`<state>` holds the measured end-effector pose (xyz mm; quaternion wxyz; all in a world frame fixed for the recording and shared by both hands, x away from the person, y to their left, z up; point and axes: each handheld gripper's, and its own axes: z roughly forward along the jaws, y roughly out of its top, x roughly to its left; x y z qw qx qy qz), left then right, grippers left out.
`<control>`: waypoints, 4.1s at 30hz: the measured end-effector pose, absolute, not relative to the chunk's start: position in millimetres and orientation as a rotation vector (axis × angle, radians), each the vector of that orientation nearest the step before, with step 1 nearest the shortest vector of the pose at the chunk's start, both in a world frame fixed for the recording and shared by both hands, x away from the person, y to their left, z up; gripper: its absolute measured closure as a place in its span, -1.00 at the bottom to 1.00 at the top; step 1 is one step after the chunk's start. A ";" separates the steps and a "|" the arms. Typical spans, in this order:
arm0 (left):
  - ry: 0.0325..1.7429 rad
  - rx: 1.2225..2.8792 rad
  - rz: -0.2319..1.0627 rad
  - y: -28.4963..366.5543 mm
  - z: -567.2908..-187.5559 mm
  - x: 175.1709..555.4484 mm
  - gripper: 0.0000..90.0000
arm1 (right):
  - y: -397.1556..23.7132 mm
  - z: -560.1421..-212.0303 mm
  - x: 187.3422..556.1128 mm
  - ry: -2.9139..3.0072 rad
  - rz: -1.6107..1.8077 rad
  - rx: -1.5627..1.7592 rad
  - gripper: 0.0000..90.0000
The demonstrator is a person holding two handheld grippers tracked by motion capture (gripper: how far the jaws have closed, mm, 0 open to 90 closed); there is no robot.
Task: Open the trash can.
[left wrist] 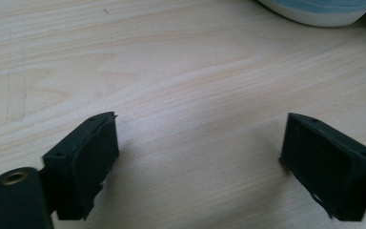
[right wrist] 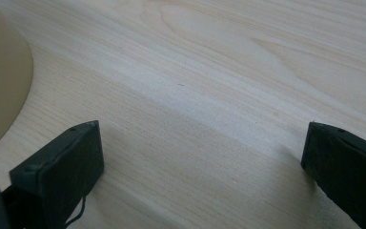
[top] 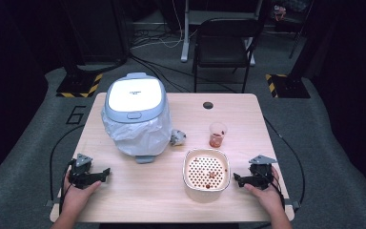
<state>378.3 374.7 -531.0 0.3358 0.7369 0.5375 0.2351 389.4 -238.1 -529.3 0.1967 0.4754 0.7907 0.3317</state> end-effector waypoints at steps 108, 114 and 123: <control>1.042 1.939 0.461 253.3 -509.5 406.3 0.86 | -117.2 -382.6 457.2 2.516 1.197 0.815 0.16; 1.043 1.938 0.463 253.0 -509.5 406.0 0.86 | -122.1 -393.3 448.0 2.585 1.196 0.778 0.17; 1.038 1.946 0.469 253.0 -509.2 405.6 0.85 | -128.1 -412.2 439.3 2.636 1.199 0.794 0.48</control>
